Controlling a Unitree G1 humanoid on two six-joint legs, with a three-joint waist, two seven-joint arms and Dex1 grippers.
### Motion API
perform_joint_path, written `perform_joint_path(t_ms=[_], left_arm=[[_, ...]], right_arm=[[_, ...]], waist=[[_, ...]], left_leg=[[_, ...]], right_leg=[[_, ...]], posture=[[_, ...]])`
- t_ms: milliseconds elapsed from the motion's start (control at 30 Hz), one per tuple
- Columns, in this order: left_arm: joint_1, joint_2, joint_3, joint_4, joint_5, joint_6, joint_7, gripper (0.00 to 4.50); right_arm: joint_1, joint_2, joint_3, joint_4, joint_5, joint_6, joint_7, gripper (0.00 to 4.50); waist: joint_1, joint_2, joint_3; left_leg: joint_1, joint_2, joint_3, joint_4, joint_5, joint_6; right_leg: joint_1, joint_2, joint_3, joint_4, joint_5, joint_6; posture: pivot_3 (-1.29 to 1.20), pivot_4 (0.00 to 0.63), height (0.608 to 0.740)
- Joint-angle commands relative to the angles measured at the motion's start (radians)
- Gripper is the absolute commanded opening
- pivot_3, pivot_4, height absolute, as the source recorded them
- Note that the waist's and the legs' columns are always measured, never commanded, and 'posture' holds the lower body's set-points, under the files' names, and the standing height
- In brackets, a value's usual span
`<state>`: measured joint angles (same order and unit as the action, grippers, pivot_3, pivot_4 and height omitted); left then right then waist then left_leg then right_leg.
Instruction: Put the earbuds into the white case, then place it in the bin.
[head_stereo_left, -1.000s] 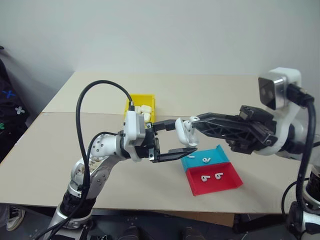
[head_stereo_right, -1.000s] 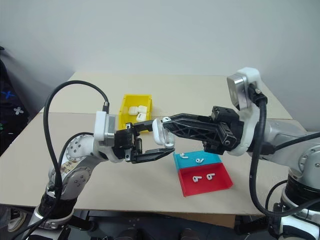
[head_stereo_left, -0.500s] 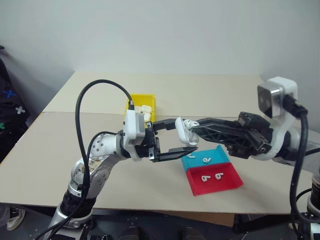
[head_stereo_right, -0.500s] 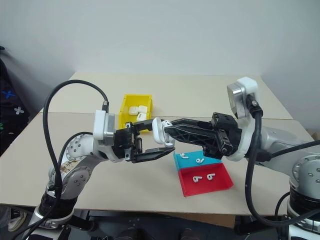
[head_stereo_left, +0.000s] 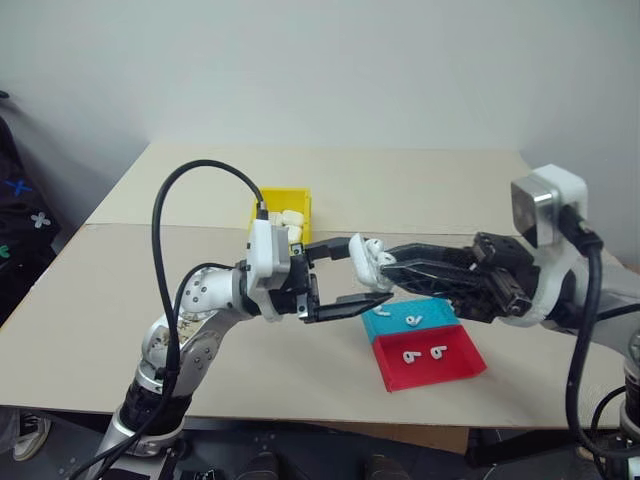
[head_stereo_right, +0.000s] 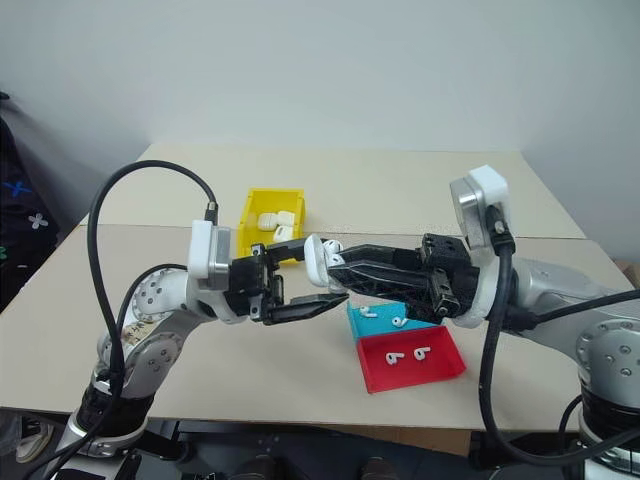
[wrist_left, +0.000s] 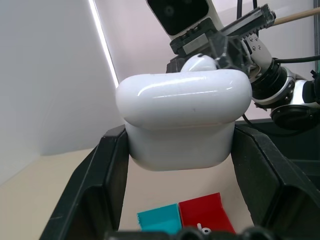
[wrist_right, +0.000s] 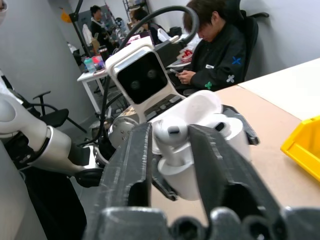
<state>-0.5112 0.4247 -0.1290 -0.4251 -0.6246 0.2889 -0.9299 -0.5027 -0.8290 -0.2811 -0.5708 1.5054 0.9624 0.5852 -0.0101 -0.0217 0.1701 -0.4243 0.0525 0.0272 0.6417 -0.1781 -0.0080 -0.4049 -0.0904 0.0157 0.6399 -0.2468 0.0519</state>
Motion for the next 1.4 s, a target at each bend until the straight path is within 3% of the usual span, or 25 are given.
perform_joint_path(t_ms=[33,233,500,633,700,833,1067,1400], left_arm=[[-0.024,-0.005,0.019,-0.03,-0.007,-0.016,-0.002,2.77],[-0.015,-0.004,0.015,-0.025,0.003,-0.022,-0.011,2.77],[-0.028,-0.013,-0.001,0.016,0.036,-0.036,-0.039,2.77],[-0.07,-0.021,-0.028,0.058,0.066,-0.035,-0.057,2.77],[-0.092,-0.019,-0.045,0.077,0.095,-0.03,-0.056,2.77],[-0.125,-0.023,-0.068,0.098,0.128,0.005,-0.037,2.77],[-0.132,-0.036,-0.107,0.164,0.221,-0.043,-0.04,2.77],[-0.13,-0.058,-0.102,0.178,0.25,-0.046,-0.034,2.77]], right_arm=[[0.008,-0.015,0.006,-0.024,-0.027,-0.025,0.005,1.9],[0.028,-0.039,-0.012,-0.033,-0.05,-0.041,0.046,1.9],[0.002,-0.175,-0.077,0.063,-0.211,-0.106,0.254,1.9],[-0.225,-0.222,0.056,0.169,-0.3,-0.098,0.394,1.73],[-0.337,-0.21,0.126,0.206,-0.349,-0.099,0.454,1.34],[-0.53,-0.132,0.282,0.3,-0.435,-0.049,0.509,0.09],[-0.642,-0.06,0.42,0.322,-0.613,-0.093,0.619,0.04],[-0.613,-0.042,0.549,0.287,-0.897,-0.234,0.682,0.04]], waist=[[0.001,0.0,0.0],[0.001,0.0,0.0],[0.008,0.0,0.0],[0.002,0.0,0.0],[-0.002,0.001,0.0],[-0.004,0.0,0.0],[0.003,0.0,0.0],[0.007,0.001,0.0]], left_leg=[[0.0,0.0,0.0,0.0,0.0,0.0],[0.0,0.0,0.0,0.0,0.0,0.0],[0.0,0.0,0.0,0.0,0.0,0.0],[0.0,0.0,0.001,0.0,0.0,0.0],[0.0,0.001,0.001,0.0,0.0,0.0],[0.0,0.0,0.001,-0.001,0.0,0.001],[-0.004,-0.001,0.001,-0.001,-0.001,0.001],[-0.006,0.0,0.001,-0.001,0.0,0.001]], right_leg=[[0.0,0.0,0.0,0.0,0.0,0.0],[0.0,0.0,0.0,0.0,0.0,0.0],[0.0,0.0,0.0,-0.001,0.0,0.0],[-0.001,0.0,0.001,-0.001,0.0,-0.001],[-0.001,0.0,0.0,-0.001,-0.001,-0.001],[-0.002,0.0,0.0,-0.001,0.0,0.0],[-0.005,-0.001,0.0,-0.001,0.003,-0.005],[-0.008,0.0,0.0,0.001,0.004,-0.006]], posture=[[0.0,0.15,0.74],[0.0,0.15,0.74],[0.0,0.15,0.74],[0.0,0.15,0.74],[0.0,0.15,0.74],[0.0,0.15,0.74],[0.0,0.15,0.74],[0.0,0.15,0.74]])
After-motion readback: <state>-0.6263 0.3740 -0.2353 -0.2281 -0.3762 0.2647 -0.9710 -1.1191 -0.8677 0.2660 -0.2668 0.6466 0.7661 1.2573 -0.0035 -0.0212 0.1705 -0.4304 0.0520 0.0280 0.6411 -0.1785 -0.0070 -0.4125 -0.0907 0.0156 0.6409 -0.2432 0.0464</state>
